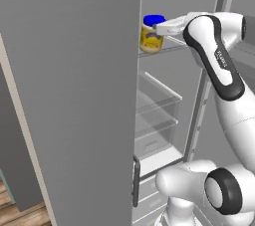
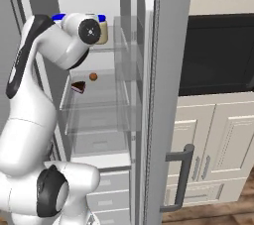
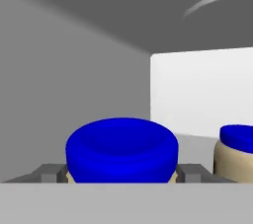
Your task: Place the mayonnaise and mayonnaise from the counter to the top shelf of the fridge. If the existing items in the fridge are on the top shelf, move them to other shelves.
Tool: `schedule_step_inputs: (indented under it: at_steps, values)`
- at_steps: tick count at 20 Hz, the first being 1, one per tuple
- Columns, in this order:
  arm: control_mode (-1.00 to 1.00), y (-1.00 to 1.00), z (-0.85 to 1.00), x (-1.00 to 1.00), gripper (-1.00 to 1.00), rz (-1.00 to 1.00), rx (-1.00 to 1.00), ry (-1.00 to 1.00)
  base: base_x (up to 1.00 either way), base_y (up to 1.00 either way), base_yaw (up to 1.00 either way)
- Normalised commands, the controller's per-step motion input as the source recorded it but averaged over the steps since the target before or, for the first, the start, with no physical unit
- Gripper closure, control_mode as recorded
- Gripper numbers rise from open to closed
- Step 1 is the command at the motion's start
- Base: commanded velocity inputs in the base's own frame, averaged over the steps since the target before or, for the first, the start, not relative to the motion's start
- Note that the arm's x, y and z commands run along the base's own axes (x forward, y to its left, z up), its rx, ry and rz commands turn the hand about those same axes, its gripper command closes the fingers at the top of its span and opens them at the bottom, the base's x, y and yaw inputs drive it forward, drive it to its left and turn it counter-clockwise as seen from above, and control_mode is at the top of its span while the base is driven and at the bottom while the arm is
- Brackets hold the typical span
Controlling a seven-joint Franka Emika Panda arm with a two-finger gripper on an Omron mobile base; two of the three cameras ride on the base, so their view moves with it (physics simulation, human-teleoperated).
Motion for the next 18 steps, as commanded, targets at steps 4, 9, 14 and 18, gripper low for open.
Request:
schedule_step_inputs:
  at_steps: [4, 9, 14, 18]
  values:
    - [-1.00, 0.20, -0.21, 0.67, 1.00, -0.06, 0.00, 0.02, 0.00, 0.00, 0.00]
    - [-1.00, 0.11, -0.40, 0.65, 1.00, -0.06, -0.01, 0.00, 0.00, 0.00, 0.00]
    - [-1.00, 0.08, -0.14, 0.75, 1.00, -0.07, 0.00, 0.00, 0.00, 0.00, 0.00]
    - [-1.00, 0.01, -0.12, 0.70, 1.00, -0.07, 0.00, 0.00, 0.00, 0.00, 0.00]
